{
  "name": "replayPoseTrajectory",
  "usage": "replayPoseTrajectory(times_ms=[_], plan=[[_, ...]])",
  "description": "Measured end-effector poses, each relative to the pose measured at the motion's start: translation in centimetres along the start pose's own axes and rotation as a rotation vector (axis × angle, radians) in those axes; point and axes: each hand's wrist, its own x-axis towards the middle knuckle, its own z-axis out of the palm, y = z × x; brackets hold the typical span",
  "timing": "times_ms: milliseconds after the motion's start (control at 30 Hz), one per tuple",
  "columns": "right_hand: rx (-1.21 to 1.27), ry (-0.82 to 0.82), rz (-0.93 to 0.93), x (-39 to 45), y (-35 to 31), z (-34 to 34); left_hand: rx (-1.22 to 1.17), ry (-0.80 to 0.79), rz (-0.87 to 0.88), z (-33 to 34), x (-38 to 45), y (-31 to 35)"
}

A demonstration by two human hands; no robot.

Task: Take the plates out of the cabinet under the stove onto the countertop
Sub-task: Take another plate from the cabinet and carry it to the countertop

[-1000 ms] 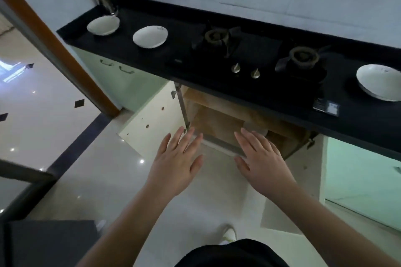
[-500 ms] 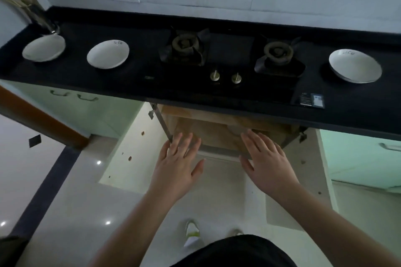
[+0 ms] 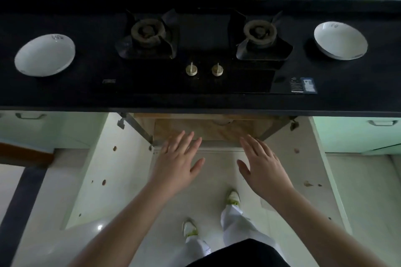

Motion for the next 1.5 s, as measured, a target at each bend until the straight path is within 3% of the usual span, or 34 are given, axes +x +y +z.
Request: replayPoseTrajectory(times_ms=[367,567,800,1033,1333,1500], plan=[[-0.049,0.055,-0.035,12.7,6.0,8.8,-0.056,-0.014,-0.036,10.8,12.7,-1.1],[-0.081,0.035,0.031,20.1,9.8,16.5,-0.030,0.086,0.008,19.2,20.6,-2.0],[-0.130,0.138,0.051,27.7,12.2,23.7,0.031,0.292,0.004,26.9,28.1,-4.1],[-0.183,0.327,-0.030,30.5,14.3,27.8,0.089,0.602,0.044,33.0,32.4,-5.9],[-0.220,0.391,-0.080,31.1,15.1,28.7,0.137,0.976,0.044,36.1,34.4,-6.5],[-0.232,0.440,-0.063,31.5,15.3,29.5,0.144,1.022,0.025,36.4,34.9,-6.6]])
